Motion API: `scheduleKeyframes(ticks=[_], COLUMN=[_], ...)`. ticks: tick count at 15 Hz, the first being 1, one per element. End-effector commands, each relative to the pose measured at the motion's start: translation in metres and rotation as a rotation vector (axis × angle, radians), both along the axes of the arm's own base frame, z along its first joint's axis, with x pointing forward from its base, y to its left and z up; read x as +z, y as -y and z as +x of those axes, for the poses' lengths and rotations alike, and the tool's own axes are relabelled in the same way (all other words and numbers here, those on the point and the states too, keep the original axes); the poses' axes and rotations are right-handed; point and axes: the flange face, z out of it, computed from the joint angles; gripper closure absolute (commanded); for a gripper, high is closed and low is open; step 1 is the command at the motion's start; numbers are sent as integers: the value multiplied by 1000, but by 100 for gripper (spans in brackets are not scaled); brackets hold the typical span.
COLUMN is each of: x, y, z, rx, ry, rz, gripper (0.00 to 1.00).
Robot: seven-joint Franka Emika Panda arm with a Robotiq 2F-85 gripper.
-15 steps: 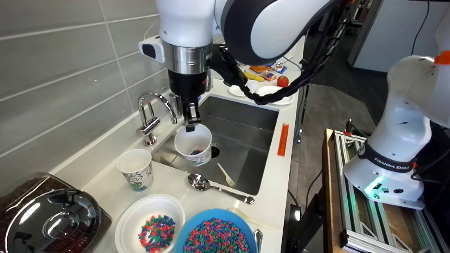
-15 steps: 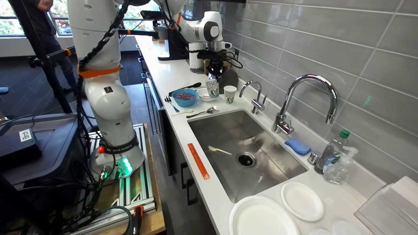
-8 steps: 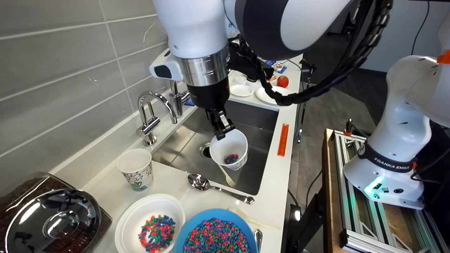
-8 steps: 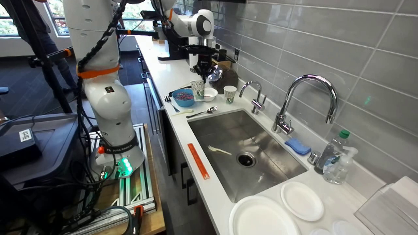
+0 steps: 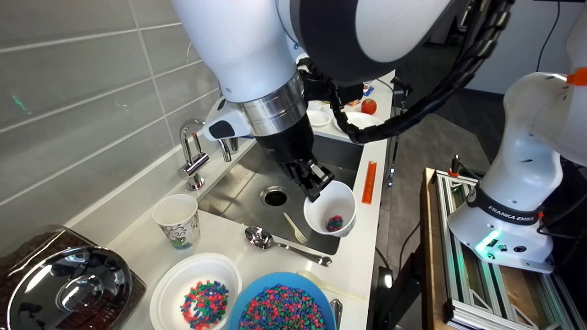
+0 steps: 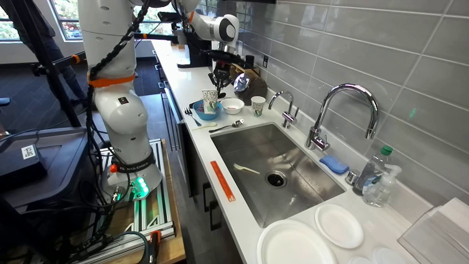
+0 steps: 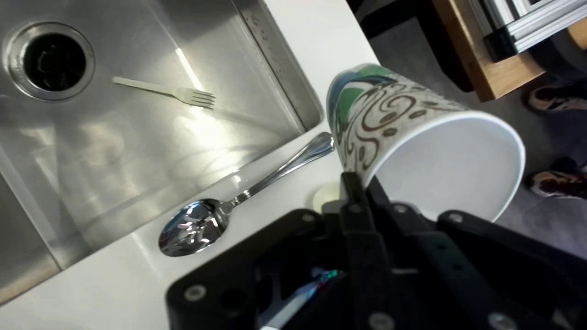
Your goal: Pour the contents in the cup into the bowl
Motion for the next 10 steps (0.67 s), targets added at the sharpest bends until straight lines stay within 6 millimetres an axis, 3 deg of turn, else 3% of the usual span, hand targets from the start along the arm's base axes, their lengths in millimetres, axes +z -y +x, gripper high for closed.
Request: scheduleKeyframes(ticks=[1,6,7,10], x=[-12,-33,-25,-35], y=[-18,-34,-26,-31], z=[4,13,6,13], rx=[68,95,89,88], ry=[-148,-295,-224,-256], rz=[35,67,45,57], gripper=[99,99,96,96])
